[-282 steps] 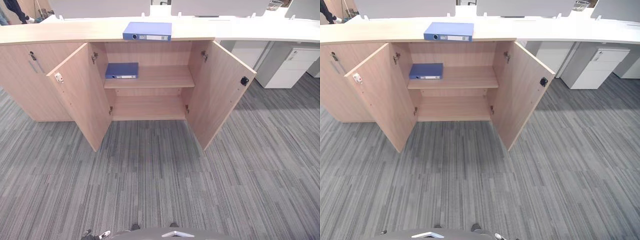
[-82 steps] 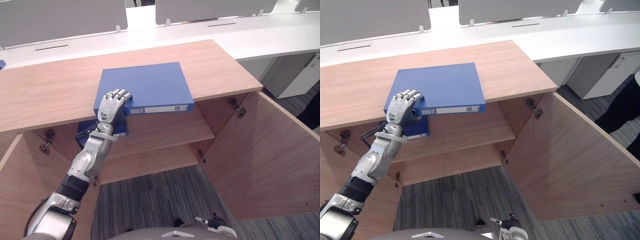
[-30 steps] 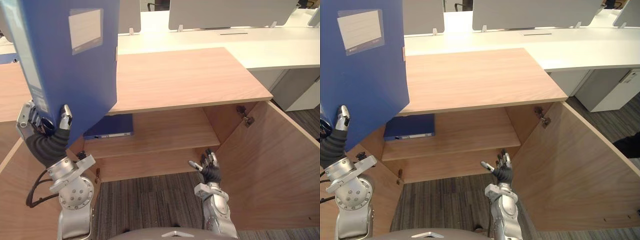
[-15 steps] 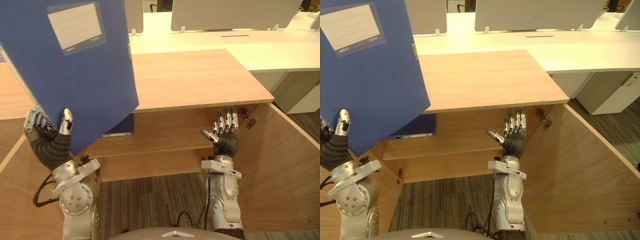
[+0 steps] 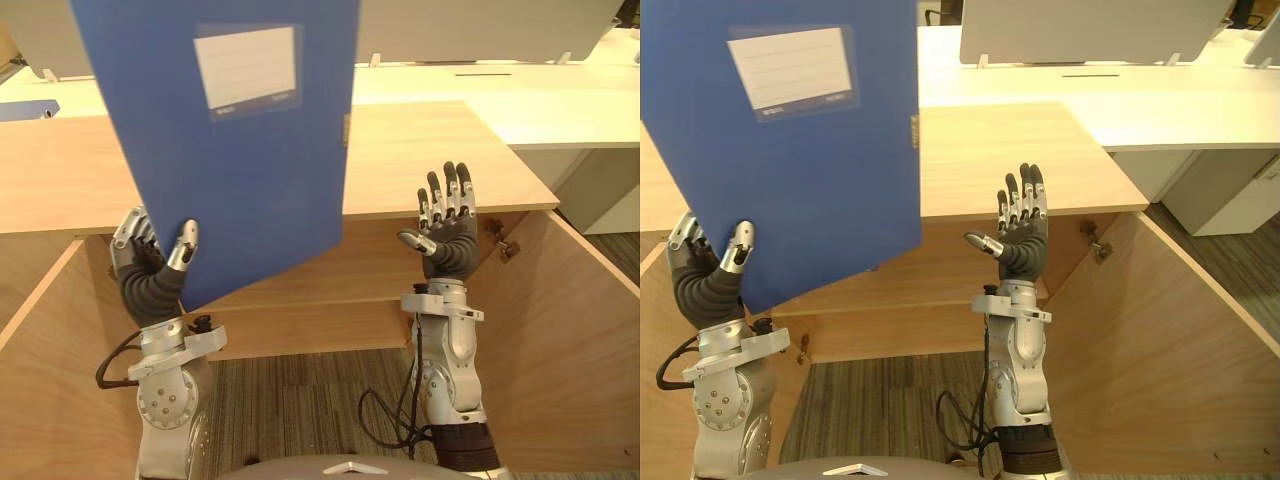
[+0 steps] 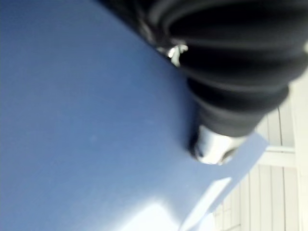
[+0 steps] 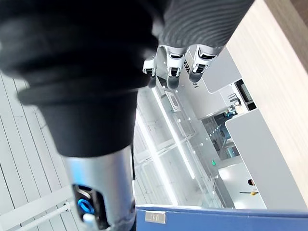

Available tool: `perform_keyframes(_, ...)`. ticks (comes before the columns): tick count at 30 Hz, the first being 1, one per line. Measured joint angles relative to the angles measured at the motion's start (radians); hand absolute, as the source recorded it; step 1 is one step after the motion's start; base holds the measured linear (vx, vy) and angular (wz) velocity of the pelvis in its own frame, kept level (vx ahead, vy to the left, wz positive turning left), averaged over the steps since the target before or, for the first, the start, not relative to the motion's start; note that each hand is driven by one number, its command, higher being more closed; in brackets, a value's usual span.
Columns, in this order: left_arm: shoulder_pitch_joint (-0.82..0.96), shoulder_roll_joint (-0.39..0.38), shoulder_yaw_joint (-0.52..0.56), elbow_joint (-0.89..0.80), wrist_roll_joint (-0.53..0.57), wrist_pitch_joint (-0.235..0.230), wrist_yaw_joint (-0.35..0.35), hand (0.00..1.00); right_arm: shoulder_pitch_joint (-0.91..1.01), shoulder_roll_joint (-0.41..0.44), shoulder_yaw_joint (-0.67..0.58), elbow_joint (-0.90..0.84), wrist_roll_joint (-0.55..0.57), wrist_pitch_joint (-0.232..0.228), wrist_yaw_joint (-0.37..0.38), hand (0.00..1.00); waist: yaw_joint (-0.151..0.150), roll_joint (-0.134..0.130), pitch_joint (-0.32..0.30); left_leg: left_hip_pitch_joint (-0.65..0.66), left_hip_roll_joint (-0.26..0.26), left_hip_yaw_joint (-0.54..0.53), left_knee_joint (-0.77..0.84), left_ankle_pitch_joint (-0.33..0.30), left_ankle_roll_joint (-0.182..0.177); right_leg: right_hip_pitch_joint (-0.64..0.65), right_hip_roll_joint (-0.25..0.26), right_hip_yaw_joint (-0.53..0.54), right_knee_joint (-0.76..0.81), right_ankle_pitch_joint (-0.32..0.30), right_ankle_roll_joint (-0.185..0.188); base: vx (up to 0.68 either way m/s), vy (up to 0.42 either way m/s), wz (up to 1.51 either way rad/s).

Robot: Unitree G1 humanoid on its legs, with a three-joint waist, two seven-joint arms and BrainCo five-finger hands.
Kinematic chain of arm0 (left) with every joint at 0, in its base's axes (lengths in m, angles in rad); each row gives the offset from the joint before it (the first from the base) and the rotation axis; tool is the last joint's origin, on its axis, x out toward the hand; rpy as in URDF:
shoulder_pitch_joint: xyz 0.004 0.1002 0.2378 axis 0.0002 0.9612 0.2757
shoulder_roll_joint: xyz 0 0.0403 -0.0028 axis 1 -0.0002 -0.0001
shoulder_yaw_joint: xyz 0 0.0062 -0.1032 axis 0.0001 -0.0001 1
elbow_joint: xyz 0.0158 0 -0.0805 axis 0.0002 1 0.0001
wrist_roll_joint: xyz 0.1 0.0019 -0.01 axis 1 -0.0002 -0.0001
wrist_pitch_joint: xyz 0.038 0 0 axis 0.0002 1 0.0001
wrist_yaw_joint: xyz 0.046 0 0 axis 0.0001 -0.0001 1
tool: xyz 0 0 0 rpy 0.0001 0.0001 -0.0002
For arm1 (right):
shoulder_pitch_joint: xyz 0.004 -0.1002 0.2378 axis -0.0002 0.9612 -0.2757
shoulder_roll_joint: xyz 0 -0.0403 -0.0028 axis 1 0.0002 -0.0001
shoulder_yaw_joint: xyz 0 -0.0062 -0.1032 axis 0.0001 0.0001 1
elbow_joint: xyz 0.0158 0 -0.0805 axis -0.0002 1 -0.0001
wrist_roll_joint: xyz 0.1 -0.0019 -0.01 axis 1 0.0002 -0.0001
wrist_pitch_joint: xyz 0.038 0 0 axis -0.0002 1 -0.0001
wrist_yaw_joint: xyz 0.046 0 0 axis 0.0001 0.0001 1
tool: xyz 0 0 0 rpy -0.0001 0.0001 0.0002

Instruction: Walk over to the cabinet, pick up the folder, carry it to the office cabinet, place the folder inside the office cabinet, then close the office cabinet door

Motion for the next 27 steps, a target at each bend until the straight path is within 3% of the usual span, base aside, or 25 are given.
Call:
perform_keyframes(14, -0.001, 0.067, -0.080, 0.044, 0.000, -0.002, -0.116, 1.00, -0.024, -0.040, 0.010, 0.012, 0.050, 0.033, 0.098, 0.00, 0.008, -0.008, -0.007, -0.003, -0.002, -0.001, 0.000, 0.002, 0.001, -0.007, -0.001, 0.002, 0.000, 0.001, 0.001, -0.01, -0.002, 0.00)
perform_keyframes(26, -0.028, 0.097, -0.108, 0.078, 0.003, -0.002, -0.146, 1.00, -0.025, -0.070, 0.073, 0.099, 0.070, 0.075, 0.178, 0.00, 0.009, -0.013, -0.032, -0.017, -0.002, -0.001, 0.000, 0.006, 0.003, -0.021, -0.002, 0.003, -0.001, 0.006, 0.005, -0.01, -0.004, 0.00)
perform_keyframes(27, -0.027, 0.098, -0.108, 0.084, 0.004, -0.002, -0.146, 1.00, -0.026, -0.081, 0.077, 0.106, 0.070, 0.080, 0.182, 1.00, 0.009, -0.014, -0.033, -0.017, -0.002, -0.001, 0.000, 0.006, 0.003, -0.021, -0.002, 0.003, -0.001, 0.006, 0.004, 0.00, 0.000, 0.00)
